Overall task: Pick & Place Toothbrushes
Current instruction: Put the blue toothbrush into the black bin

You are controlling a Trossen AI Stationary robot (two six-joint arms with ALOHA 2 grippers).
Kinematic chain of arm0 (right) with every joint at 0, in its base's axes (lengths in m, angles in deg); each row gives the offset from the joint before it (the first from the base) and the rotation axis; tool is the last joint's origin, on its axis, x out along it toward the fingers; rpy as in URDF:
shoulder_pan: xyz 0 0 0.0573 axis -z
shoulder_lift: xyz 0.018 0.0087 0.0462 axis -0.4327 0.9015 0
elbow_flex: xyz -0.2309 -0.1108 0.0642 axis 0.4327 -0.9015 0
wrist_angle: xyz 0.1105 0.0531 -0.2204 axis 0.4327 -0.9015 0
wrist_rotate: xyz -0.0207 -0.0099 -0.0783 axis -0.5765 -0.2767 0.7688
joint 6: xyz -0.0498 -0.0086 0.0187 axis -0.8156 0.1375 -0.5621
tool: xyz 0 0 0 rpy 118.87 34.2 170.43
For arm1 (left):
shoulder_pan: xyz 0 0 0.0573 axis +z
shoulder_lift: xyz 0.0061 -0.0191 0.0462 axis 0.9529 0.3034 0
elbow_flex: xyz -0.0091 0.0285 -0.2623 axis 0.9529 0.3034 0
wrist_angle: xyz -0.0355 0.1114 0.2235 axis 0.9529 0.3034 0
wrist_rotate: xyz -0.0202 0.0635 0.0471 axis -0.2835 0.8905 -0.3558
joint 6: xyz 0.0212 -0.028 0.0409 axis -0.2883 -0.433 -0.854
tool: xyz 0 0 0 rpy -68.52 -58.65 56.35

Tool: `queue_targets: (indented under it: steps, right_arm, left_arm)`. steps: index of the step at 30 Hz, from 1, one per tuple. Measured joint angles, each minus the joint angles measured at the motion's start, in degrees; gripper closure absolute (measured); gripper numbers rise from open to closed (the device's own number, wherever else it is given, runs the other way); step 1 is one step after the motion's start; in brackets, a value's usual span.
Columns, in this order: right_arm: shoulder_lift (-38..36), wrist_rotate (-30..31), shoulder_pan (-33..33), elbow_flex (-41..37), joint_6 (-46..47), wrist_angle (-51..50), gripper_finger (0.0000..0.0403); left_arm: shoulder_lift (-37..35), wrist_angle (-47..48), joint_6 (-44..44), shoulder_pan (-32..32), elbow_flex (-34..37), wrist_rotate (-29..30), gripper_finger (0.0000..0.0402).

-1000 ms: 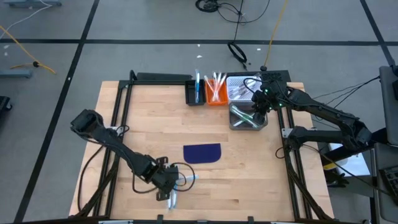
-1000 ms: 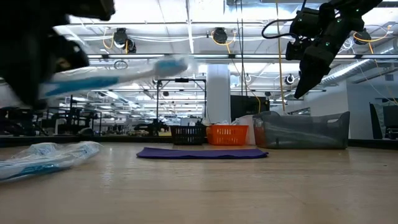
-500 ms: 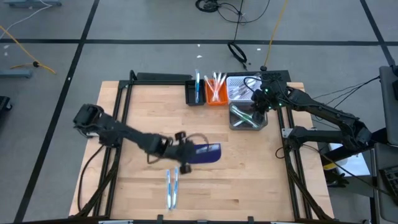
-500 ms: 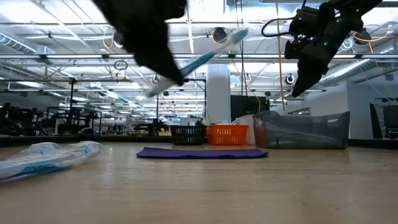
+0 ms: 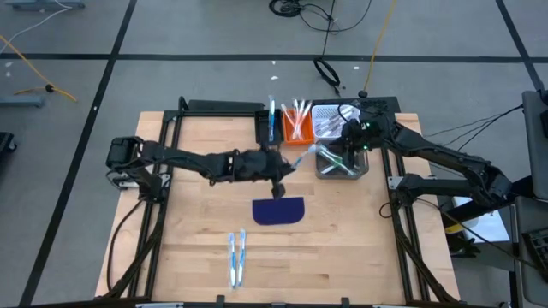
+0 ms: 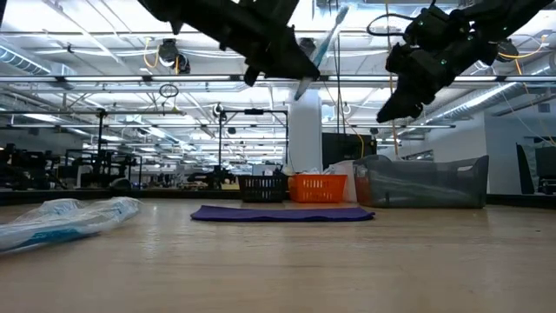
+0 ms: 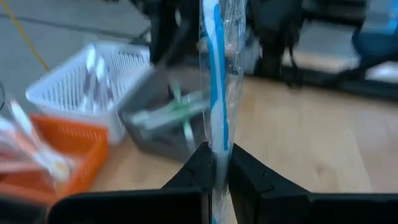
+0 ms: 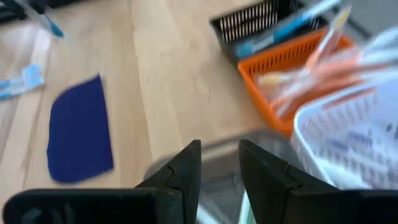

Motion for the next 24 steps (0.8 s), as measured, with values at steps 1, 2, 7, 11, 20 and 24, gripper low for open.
queue_targets:
  steps: [1,2,7,11,20,24]
  right_arm:
    - [0.0,0.0,-0.2,-0.2,0.5,1.6,0.0303]
    - [0.0,-0.1,-0.4,-0.4,1.0,3.1,0.0303]
    - [0.0,-0.1,-2.2,-0.6,1.4,9.8,0.0303]
    - [0.0,-0.1,-4.2,-0.6,3.1,15.4,0.0303]
    - [0.0,-0.1,-8.2,-0.6,7.5,26.8,0.0303]
    - [0.0,-1.3,-10.3,-0.6,7.9,29.2,0.0301]
  left_arm:
    - [0.0,-1.7,0.0,0.8,0.0,-0.7,0.0377]
    - [0.0,-3.2,0.0,1.5,0.0,-1.0,0.038]
    - [0.5,-12.1,-0.8,4.4,0.0,-4.3,0.039]
    - [1.8,-16.6,-0.7,5.8,0.0,-5.0,0.0377]
    - [5.7,-21.0,0.2,7.5,0.0,-5.1,0.0379]
    - [5.9,-21.5,0.6,8.3,0.0,-5.0,0.0385]
